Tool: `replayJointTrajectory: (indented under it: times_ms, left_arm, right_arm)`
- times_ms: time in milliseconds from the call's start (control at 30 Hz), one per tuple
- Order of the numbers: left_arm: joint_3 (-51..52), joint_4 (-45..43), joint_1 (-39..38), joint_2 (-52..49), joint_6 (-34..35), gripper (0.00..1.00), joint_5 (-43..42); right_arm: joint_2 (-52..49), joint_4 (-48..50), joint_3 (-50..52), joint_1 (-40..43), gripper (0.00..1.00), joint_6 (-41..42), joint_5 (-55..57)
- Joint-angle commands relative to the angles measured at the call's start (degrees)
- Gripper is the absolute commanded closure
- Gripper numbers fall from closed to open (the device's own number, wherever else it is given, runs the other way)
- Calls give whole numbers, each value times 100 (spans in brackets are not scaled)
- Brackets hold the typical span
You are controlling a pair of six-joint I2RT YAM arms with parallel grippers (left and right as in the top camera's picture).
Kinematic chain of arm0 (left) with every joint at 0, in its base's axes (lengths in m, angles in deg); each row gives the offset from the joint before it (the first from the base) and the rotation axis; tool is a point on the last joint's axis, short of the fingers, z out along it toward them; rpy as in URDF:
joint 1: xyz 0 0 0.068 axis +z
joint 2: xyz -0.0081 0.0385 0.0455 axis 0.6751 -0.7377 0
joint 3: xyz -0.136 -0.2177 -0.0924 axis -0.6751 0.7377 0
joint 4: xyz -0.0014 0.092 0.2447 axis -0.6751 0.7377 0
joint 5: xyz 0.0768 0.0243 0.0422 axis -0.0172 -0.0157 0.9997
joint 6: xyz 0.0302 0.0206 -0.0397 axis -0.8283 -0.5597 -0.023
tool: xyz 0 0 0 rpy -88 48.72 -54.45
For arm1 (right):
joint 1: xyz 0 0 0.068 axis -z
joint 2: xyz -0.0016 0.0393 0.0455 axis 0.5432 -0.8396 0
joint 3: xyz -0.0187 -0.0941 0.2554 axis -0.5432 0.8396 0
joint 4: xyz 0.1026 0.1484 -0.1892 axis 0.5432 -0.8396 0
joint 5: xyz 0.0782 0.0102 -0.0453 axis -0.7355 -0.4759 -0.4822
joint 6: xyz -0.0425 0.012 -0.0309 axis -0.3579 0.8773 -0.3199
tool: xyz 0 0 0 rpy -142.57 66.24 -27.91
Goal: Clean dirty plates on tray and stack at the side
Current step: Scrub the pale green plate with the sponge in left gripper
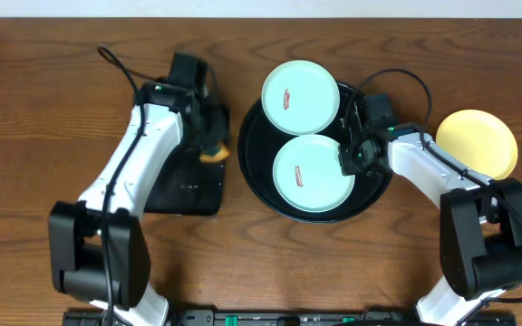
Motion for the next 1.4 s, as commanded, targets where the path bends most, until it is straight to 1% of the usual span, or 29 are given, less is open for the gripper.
replayJointTrajectory:
  times_ms: [0,133,267,467,667,800,867,1000,1167,1300,1367]
  left_arm:
    - [-66,-146,-481,15,645,93,-529]
    - [-59,-658,-1217,-236,997,92,-522]
    - [-57,-1051,-1794,-658,1414,92,-479]
    - [-57,-1681,-2271,-1314,1709,93,-507]
    - [-57,-2107,-2500,-1961,2087,93,-553]
    - [-57,-2061,-2485,-2330,2100,93,-546]
    - [-57,-1912,-2470,-2455,2085,92,-365]
    - [-116,-1200,-2465,-2463,2273,93,859]
    - [-339,-354,-2450,-2463,2459,93,1733]
    - [-341,-240,-2450,-2463,2634,93,1971]
    - [-341,-509,-2450,-2463,2643,93,1917]
  right_arm:
    - [-79,-26,79,-2,99,568,249]
    - [-79,-22,79,-17,99,638,249]
    - [-79,-22,79,-17,99,634,249]
    - [-79,-37,79,-17,99,570,247]
    - [-79,-76,79,-17,99,527,247]
    - [-79,-138,79,-17,99,527,249]
    - [-79,-146,79,-17,99,527,249]
    - [-79,-146,79,-17,99,527,249]
    - [-79,-144,79,-17,99,527,251]
    - [-79,-160,79,-17,99,525,251]
    - [-79,-170,79,-17,99,525,251]
